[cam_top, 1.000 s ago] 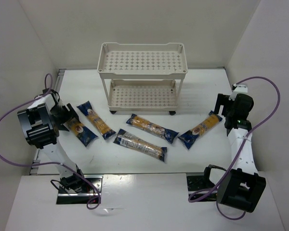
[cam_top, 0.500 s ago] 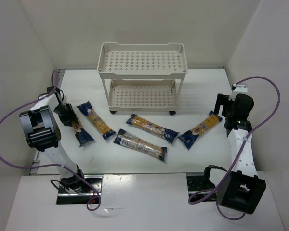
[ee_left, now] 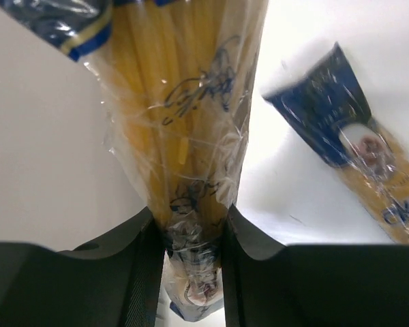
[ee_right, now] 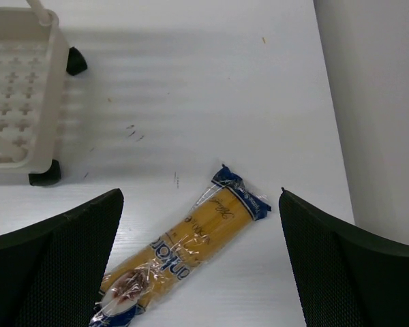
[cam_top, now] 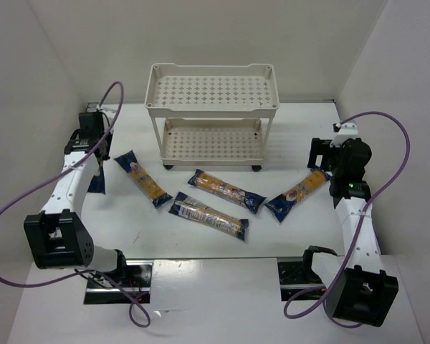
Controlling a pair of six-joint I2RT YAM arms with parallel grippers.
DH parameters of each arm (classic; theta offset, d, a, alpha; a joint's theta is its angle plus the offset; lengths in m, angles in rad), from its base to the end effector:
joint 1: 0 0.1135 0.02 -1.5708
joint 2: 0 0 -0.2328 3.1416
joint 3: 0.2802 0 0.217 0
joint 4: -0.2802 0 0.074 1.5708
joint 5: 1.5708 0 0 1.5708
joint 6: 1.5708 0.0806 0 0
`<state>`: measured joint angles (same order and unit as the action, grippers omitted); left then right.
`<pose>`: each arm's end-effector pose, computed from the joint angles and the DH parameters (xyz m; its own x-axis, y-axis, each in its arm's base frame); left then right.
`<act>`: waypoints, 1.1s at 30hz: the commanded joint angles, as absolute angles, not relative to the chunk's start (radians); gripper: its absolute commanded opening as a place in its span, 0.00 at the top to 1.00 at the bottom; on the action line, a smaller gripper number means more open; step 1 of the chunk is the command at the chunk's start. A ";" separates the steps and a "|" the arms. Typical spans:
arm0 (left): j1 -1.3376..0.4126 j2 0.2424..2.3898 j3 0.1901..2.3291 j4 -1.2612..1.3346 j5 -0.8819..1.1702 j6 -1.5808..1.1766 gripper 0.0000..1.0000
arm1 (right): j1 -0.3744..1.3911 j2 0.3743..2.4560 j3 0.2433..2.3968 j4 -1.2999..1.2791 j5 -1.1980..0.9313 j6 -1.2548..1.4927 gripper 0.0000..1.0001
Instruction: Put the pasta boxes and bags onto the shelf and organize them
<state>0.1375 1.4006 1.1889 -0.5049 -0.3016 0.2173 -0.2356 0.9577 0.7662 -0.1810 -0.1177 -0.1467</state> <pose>0.3047 0.0663 0.2586 -0.7114 0.1094 -0.6942 -0.2042 0.9130 0.3531 0.2411 -0.0481 0.2671 -0.3684 -0.0608 -0.9277 0.0724 0.9929 -0.0939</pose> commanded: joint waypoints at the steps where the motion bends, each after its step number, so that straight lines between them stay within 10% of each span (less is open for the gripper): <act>1: 0.068 1.365 1.314 -0.223 -0.562 0.456 1.00 | -0.222 0.942 0.761 -0.117 -0.135 -0.135 0.00; 13: -0.214 1.767 2.337 0.156 -0.681 0.925 1.00 | -0.222 0.832 0.698 -0.135 -0.137 -0.124 0.00; 23: -0.708 1.942 2.516 0.236 -0.637 1.285 1.00 | -0.222 0.773 0.680 -0.144 -0.100 -0.179 0.00; 33: -0.742 1.994 2.488 0.164 -0.686 1.286 1.00 | -0.222 0.701 0.650 -0.195 -0.127 -0.189 0.00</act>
